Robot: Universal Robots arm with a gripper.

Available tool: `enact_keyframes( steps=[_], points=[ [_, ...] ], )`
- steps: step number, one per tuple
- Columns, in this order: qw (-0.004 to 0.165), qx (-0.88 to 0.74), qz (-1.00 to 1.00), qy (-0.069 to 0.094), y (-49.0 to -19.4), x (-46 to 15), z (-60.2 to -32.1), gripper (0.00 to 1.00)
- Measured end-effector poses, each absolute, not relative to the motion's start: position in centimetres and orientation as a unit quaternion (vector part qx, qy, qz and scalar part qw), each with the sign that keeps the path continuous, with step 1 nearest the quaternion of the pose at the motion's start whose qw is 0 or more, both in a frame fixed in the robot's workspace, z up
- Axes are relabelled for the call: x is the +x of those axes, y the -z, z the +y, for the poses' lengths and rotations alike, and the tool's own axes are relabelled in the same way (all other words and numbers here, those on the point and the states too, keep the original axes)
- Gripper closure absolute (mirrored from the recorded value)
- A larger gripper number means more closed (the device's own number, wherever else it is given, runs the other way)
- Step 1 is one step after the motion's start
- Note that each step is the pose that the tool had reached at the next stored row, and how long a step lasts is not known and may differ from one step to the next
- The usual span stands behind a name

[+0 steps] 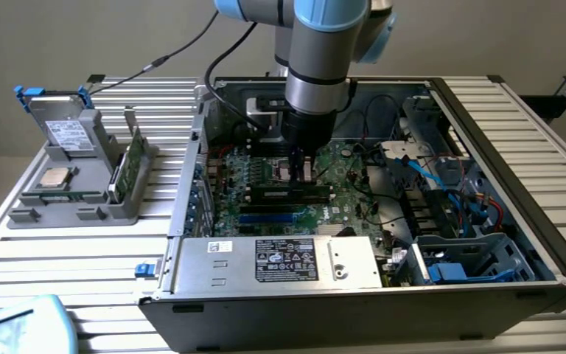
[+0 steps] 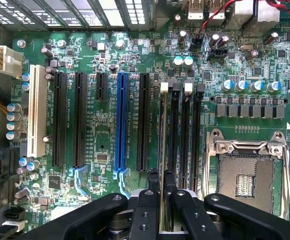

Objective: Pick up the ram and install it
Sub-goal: 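Insert the ram into the slot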

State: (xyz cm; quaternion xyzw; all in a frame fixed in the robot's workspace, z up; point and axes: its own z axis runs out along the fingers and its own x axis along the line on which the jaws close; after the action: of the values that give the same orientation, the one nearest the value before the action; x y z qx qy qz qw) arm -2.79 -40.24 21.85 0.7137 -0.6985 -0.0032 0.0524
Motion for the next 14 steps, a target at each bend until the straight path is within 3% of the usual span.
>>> enact_keyframes(
  steps=[14],
  points=[
    [0.054,0.714,-0.699,0.002,-21.77,-2.8,-40.1,0.85]
  ],
)
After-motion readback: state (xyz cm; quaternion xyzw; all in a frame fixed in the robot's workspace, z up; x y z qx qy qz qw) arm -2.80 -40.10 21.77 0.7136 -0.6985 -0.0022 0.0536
